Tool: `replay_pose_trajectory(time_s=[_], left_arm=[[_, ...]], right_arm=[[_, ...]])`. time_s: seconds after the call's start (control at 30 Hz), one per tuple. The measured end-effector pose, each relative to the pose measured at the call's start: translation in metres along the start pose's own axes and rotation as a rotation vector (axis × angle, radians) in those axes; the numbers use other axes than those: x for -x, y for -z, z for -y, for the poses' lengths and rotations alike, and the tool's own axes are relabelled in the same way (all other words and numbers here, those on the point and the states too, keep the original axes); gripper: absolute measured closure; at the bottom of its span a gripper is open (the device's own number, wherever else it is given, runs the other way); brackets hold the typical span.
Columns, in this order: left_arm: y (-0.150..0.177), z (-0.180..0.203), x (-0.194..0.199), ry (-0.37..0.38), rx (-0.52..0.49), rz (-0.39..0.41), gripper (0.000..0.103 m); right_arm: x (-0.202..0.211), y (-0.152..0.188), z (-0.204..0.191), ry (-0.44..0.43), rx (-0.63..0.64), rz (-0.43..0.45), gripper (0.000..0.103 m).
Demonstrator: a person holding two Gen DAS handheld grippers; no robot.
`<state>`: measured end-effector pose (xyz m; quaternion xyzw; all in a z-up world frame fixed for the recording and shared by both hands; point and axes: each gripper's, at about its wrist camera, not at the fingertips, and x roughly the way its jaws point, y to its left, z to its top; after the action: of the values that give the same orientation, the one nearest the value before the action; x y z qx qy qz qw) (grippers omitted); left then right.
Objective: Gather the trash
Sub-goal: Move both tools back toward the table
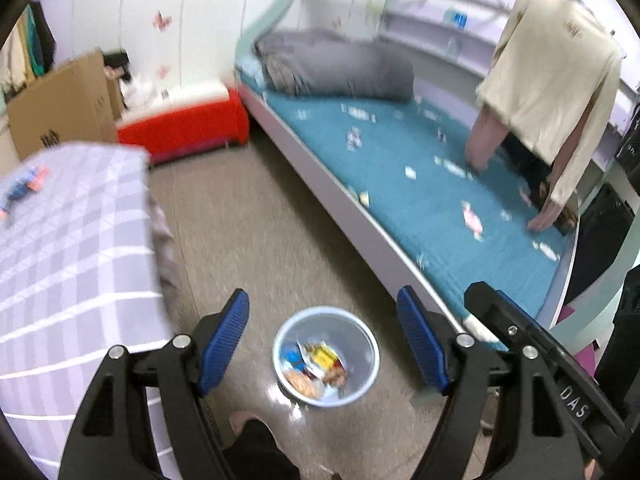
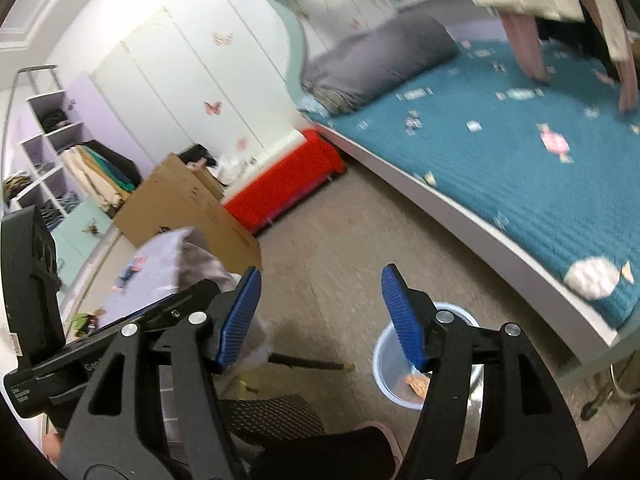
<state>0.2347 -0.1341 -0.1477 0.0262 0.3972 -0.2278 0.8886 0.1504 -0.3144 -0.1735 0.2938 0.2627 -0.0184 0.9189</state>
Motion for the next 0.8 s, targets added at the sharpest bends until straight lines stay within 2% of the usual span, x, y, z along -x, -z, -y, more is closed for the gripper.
replay_pose_trajectory(time_s=[0.17,0.23,0.33,0.5,0.67,0.8], left_arm=[[-0.004,-0.023,0.066,-0.06,-0.007,0.122,0.024],[-0.003,-0.039,0.089,-0.097,-0.002,0.151,0.02],[0.0,-0.072,0.118,-0.143,0.032,0.17,0.02],[0.003,-0.143,0.156,-0.22,0.109,0.17,0.02],[0.009,-0.222,0.177,-0.285,0.197,0.152,0.02],[0.017,-0.297,0.188,-0.394,0.288,0.133,0.02]], right_arm=[[0.022,-0.004,-0.054,-0.071,0.083,0.029,0.037],[0.024,-0.001,-0.075,-0.093,0.113,0.027,0.037],[0.021,0.004,-0.112,-0.14,0.168,0.004,0.036],[-0.001,0.015,-0.179,-0.219,0.272,-0.065,0.035],[-0.042,0.029,-0.239,-0.273,0.361,-0.161,0.034],[-0.071,0.046,-0.28,-0.307,0.414,-0.223,0.034]])
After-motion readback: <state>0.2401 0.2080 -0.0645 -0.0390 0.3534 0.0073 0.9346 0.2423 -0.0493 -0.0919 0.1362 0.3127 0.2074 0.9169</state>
